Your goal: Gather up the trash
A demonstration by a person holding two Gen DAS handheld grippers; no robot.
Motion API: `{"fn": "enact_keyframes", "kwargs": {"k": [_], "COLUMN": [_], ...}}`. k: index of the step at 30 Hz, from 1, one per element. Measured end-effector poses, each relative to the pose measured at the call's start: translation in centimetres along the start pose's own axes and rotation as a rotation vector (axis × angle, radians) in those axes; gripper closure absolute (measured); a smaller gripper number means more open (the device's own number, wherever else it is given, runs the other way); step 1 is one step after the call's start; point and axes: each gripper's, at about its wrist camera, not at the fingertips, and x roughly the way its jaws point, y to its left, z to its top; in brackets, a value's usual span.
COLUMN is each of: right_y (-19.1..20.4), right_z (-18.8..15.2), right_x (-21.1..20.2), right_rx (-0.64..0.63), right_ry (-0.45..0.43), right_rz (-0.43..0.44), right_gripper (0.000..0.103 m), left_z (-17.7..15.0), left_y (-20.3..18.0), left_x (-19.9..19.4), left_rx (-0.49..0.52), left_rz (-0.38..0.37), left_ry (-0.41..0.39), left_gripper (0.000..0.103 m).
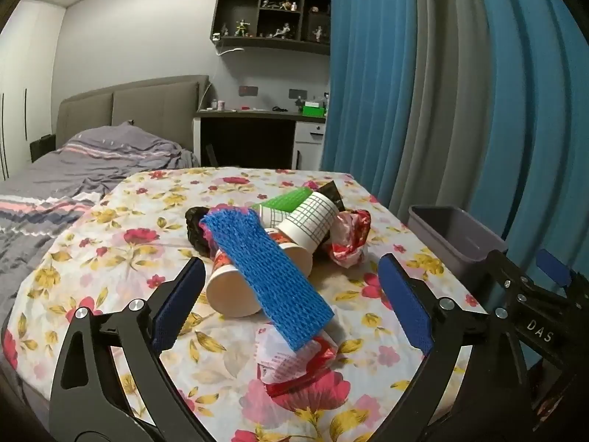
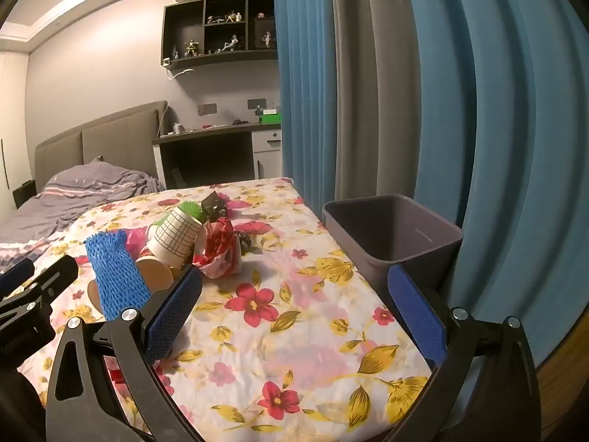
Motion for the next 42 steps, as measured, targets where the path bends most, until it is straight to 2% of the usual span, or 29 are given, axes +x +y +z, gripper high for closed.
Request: {"fn": "enact_keyframes", "kwargs": {"k": [42], "right_y": [-0.75], "right_z": [0.67], "right_x": [0.03], "right_rx": [0.008], "right_ry": [-0.015], "right_rz": [-0.019], "right_gripper": [0.005], "left_z": [0.16], "left_y": [0.13], "left_x": [-0.22], "left_rx": [0.008], "left_rz": [-0.002], "left_ry": [-0.006], "left_gripper": [0.010]}}
